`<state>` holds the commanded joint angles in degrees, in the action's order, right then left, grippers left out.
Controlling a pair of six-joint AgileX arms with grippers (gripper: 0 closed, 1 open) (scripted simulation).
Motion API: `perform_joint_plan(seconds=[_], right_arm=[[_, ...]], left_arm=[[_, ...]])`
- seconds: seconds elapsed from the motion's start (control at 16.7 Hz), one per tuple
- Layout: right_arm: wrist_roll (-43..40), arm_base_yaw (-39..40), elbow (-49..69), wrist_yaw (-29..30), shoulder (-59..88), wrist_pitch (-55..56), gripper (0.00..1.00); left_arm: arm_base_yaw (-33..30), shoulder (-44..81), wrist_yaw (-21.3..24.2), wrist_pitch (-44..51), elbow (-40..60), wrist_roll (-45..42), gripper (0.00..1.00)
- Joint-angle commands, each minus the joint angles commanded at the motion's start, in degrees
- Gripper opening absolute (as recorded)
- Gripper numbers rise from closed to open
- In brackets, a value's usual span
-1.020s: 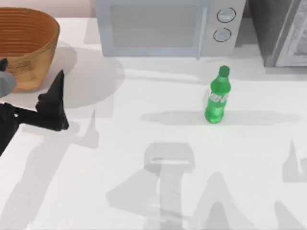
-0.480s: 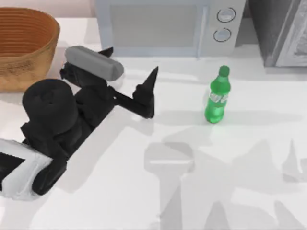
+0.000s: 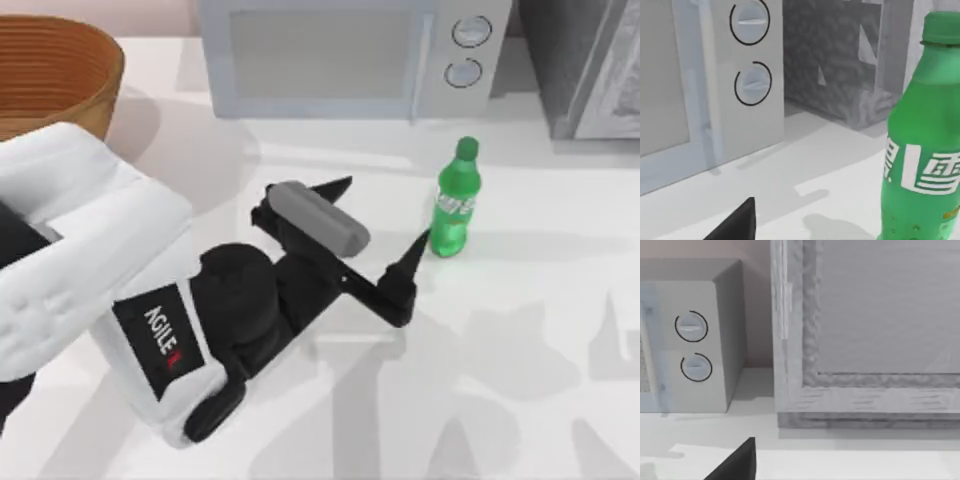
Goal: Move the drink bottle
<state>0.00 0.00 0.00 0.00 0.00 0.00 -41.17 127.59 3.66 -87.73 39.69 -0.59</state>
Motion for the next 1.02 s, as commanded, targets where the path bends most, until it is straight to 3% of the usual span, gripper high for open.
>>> perform_joint_plan(seconds=[0.24,0.66,1.02], right_arm=[[0.0,0.0,0.0,0.0,0.0,0.0,1.00],[0.0,0.0,0.0,0.0,0.0,0.0,1.00],[0.0,0.0,0.0,0.0,0.0,0.0,1.00]], left_arm=[[-2.3,7.1,0.2,-5.0,2.3,-0.1,1.00],[-2.4,7.9,0.3,-5.3,2.5,-0.1,1.00],[-3.0,11.7,0.0,2.4,14.3,0.0,1.00]])
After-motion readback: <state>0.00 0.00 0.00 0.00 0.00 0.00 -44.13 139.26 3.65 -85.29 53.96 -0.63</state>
